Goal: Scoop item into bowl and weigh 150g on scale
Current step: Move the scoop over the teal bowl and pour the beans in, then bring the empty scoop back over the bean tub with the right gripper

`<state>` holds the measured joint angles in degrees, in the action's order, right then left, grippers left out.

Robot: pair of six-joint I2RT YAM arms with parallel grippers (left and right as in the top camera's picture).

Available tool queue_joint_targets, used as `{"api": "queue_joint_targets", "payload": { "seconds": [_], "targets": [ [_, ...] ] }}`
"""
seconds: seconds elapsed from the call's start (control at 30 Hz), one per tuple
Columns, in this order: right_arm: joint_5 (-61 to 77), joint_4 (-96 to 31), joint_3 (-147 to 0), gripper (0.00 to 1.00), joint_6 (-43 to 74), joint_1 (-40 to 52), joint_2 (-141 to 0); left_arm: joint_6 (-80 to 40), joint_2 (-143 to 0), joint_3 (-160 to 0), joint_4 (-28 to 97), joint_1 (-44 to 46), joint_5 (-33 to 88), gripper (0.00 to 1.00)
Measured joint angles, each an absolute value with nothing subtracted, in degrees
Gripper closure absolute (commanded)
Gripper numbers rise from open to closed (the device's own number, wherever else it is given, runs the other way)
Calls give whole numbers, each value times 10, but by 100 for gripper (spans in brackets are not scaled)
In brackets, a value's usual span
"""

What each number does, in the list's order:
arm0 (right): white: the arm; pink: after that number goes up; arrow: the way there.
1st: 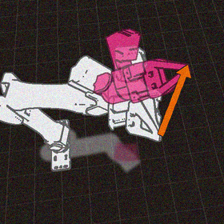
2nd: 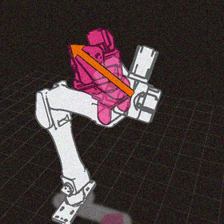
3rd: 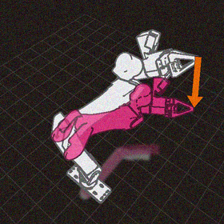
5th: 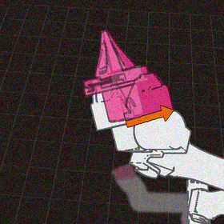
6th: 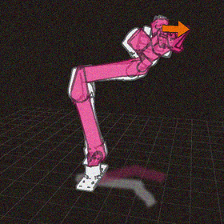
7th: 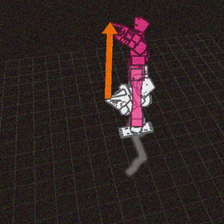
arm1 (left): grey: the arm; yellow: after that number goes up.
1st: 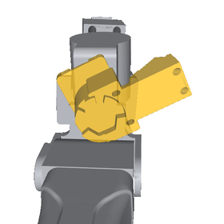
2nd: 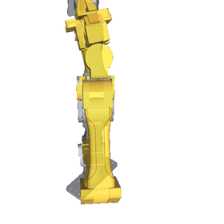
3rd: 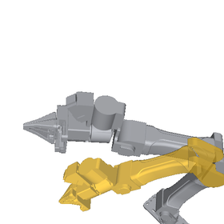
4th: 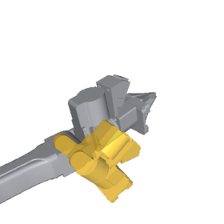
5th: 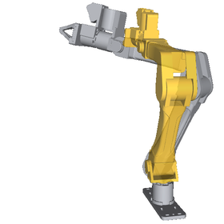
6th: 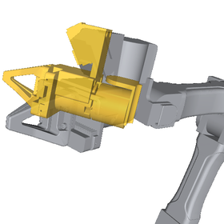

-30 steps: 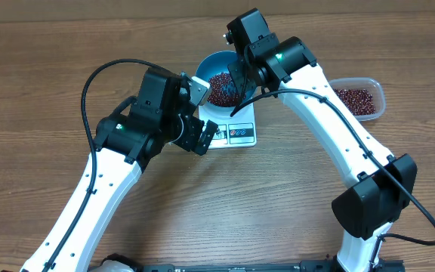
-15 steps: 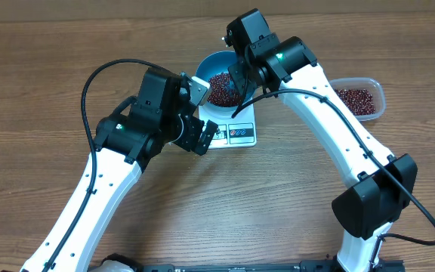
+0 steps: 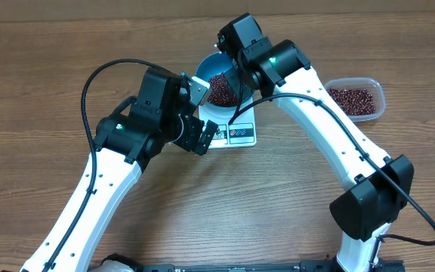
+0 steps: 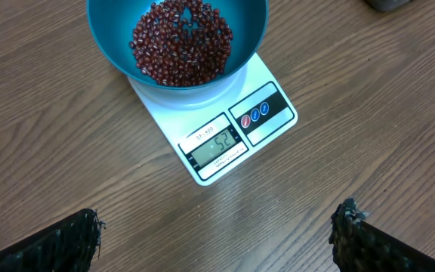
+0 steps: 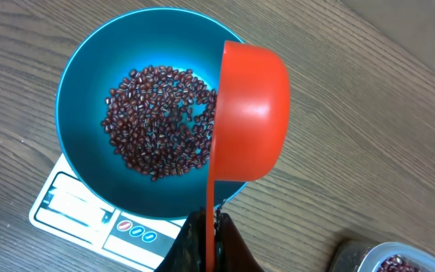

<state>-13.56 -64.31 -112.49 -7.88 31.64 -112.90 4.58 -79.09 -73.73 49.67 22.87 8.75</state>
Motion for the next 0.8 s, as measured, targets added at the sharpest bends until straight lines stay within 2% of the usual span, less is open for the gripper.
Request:
{"api": "queue_joint_targets", "payload": {
  "seconds": [0.23,0.4,0.8],
  "targets": [
    [-120,-643,-1125,96,-76,312,-1129,46,-791,-737,497,229,88,0],
    [-83,-668,-1125,96,-59,276,-1122,46,-791,-737,497,229,88,0],
    [-5,-821,-1125,96,-46,3,-1061,46,-791,-737,497,229,88,0]
  ]
}}
